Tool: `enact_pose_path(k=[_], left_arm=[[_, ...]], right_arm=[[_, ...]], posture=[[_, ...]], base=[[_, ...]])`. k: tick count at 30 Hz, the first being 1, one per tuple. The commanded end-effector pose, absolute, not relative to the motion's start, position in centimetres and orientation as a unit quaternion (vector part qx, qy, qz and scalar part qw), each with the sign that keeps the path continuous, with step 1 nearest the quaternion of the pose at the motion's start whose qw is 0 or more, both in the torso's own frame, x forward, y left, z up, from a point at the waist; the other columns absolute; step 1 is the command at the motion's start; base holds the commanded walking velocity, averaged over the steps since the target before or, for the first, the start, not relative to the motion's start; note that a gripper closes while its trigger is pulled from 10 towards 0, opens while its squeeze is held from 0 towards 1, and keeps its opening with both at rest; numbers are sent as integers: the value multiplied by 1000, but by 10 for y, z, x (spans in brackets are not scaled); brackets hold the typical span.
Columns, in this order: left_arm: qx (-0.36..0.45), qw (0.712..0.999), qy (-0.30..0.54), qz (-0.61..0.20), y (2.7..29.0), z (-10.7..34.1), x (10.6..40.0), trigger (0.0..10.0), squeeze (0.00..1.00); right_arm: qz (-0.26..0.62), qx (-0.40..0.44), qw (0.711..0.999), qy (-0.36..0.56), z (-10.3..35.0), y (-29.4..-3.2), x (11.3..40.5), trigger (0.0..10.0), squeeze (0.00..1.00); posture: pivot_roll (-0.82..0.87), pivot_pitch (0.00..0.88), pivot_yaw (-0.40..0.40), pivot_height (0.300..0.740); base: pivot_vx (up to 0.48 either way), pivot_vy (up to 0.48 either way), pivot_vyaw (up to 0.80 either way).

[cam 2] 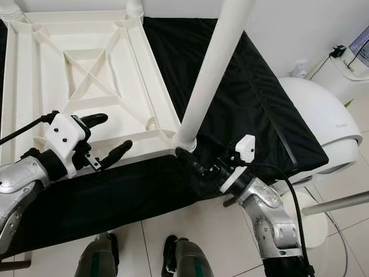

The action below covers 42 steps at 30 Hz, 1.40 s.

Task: Building children table

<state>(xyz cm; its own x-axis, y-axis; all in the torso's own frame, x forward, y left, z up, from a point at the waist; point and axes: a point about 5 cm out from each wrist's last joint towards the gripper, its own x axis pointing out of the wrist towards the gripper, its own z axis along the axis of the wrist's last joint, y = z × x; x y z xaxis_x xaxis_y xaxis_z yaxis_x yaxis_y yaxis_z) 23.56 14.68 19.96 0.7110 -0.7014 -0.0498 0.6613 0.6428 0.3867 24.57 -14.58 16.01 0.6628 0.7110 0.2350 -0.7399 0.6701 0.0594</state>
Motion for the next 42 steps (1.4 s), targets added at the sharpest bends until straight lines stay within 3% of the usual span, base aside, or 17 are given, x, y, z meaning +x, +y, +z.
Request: enact_pose_path(k=[1,11,25,42], left_arm=[[195,898,-57,-391,139,198,230,10000,0],[241,876,-46,-416,133,184,229,10000,0],[264,854,-23,-448,132,173,224,10000,0],[312,830,41,-460,138,162,228,10000,0]], right_arm=[[398,52,910,-100,160,-144,242,10000,0],[326,14,937,-127,159,-143,248,10000,0],[254,20,958,-133,148,-149,243,10000,0],[233,20,964,-130,139,-147,236,10000,0]], posture=[[100,160,-114,740],[93,164,-113,740],[81,164,-100,740],[80,159,-72,740]], base=[[0,0,0],[0,0,0],[0,0,0],[0,0,0]])
